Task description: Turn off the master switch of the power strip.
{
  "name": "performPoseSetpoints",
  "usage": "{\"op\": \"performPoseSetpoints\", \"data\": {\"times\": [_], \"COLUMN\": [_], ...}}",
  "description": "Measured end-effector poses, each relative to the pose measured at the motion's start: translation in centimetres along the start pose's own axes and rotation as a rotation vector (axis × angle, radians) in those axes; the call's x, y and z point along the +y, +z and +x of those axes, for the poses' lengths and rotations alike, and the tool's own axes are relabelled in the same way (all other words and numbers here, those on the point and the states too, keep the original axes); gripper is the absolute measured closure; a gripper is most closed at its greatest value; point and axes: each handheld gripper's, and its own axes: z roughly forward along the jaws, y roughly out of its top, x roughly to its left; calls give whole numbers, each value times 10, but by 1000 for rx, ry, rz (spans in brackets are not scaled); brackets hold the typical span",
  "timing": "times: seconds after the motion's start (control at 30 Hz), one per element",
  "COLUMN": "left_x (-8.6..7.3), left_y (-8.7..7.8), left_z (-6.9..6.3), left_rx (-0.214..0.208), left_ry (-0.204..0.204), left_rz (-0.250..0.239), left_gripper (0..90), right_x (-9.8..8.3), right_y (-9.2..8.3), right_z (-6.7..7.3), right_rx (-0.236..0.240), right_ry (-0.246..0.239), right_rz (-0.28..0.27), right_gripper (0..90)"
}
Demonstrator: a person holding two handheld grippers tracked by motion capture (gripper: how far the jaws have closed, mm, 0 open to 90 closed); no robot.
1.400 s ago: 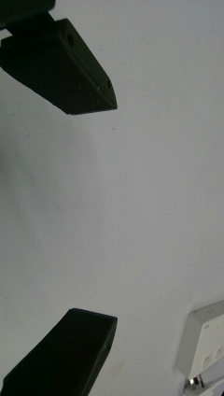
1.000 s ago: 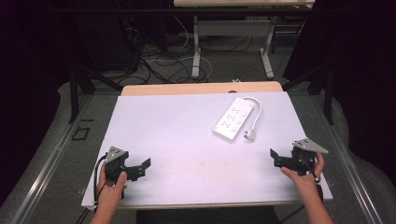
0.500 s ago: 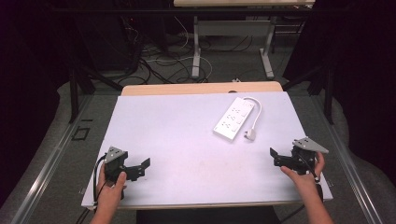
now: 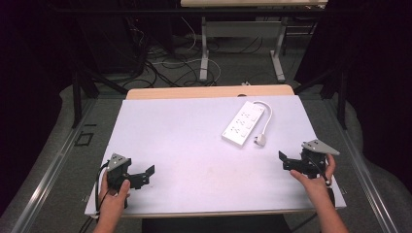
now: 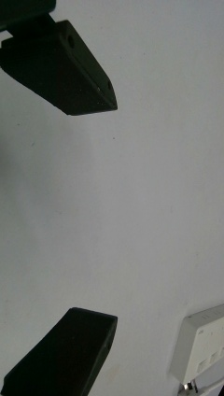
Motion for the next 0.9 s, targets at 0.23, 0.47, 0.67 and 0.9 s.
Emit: {"op": "performPoseSetpoints", "data": {"times": [0.23, 0.47, 0.67, 0.9], "left_x": [0, 0, -1, -1], "left_y": [-3, -6, -6, -6], "left_z": [2, 5, 5, 4], "left_rx": [6, 27, 44, 54], "left_ry": [-29, -25, -13, -4], "left_rz": [10, 5, 0, 4], "left_gripper": [10, 10, 10, 10], "right_x": [10, 22, 32, 47], "right_y": [2, 5, 7, 15], "right_z": [1, 7, 12, 18], "right_rx": [3, 18, 24, 39], "right_ry": [-15, -46, -74, -80], "right_rz": [-15, -14, -8, 5], "right_gripper": [49, 69, 75, 81]}}
